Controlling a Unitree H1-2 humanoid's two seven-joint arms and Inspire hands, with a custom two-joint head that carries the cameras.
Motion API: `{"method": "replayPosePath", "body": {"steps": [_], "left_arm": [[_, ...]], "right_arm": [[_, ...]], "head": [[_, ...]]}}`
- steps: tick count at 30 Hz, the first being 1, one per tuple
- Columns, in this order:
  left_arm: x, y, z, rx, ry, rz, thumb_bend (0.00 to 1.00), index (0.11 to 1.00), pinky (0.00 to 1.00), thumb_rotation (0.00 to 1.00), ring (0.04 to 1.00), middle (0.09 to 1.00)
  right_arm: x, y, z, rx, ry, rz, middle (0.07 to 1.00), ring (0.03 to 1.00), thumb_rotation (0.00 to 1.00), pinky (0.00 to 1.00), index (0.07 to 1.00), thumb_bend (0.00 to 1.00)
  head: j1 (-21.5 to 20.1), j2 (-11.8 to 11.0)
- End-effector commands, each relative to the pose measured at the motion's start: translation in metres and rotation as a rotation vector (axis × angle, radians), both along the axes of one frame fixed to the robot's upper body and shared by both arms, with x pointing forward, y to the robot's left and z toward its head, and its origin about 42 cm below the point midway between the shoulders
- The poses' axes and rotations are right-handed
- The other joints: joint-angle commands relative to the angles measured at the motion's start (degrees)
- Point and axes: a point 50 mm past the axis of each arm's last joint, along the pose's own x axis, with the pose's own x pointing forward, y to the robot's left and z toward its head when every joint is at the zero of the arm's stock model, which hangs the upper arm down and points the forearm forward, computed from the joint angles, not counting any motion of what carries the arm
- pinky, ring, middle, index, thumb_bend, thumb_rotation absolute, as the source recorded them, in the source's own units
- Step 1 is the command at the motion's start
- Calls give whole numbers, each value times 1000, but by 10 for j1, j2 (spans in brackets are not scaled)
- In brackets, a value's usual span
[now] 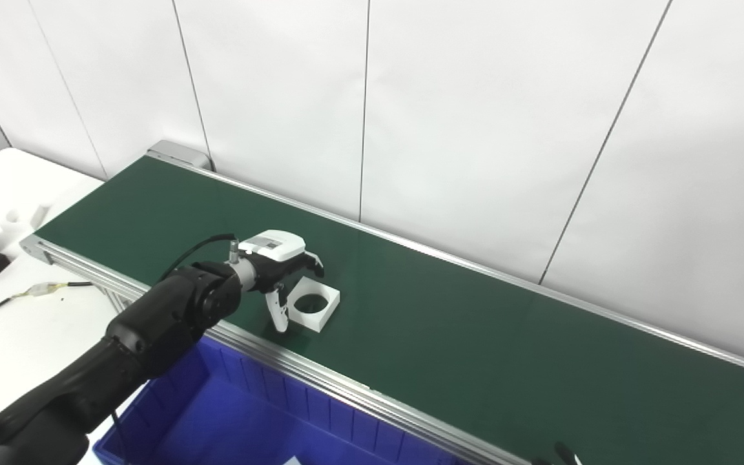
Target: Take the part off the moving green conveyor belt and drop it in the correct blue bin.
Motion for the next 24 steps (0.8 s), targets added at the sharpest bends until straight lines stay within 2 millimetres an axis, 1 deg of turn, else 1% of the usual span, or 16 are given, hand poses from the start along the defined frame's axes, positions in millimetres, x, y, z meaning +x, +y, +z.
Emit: {"method": "replayPosePath", "body": {"steps": [1,5,7,13,16,18,19,20,21,22,23,24], "left_arm": [[19,-4,22,20,-90,-15,876,810,713,0,817,849],[25,-14,18,28,-71,-38,872,816,714,0,817,849],[28,-18,16,28,-63,-44,879,818,717,0,811,848],[27,-27,3,29,-52,-75,889,801,713,0,800,834],[23,-29,-2,20,-67,-95,884,778,687,0,765,808],[22,-30,-4,19,-87,-103,837,716,629,0,687,718],[22,-30,-5,19,-92,-105,823,696,608,0,658,685],[21,-30,-6,-4,-108,-108,818,689,601,0,649,674],[21,-29,-7,-20,-119,-109,674,589,558,0,576,582],[21,-29,-7,-32,-127,-109,571,512,544,0,526,527],[21,-29,-7,-35,-129,-112,552,499,542,0,517,518],[21,-29,-7,-36,-131,-114,529,479,550,0,529,516]], "right_arm": [[3,3,14,27,-100,8,847,782,426,674,960,753],[2,4,14,27,-99,5,847,781,437,675,958,766],[1,4,14,29,-99,4,847,778,425,671,957,762],[0,6,16,34,-96,-2,847,782,431,669,954,772],[-1,6,16,32,-100,2,847,778,438,667,957,772],[-1,6,16,32,-104,5,852,781,439,666,961,758],[-1,6,16,32,-105,5,853,782,440,665,962,756],[-1,6,16,30,-103,6,853,782,440,665,962,756],[-1,6,16,29,-103,6,853,784,442,672,963,755],[-1,6,16,28,-103,6,853,784,446,673,963,757],[-1,6,16,26,-105,6,853,784,446,673,963,757],[-1,6,16,24,-105,5,850,781,445,671,962,757]], "head": [[-1,1],[-3,3],[-3,3],[-5,5],[-6,7],[-7,7],[-7,7],[-7,7],[-7,7],[-7,7],[-7,8],[-7,8]]}}
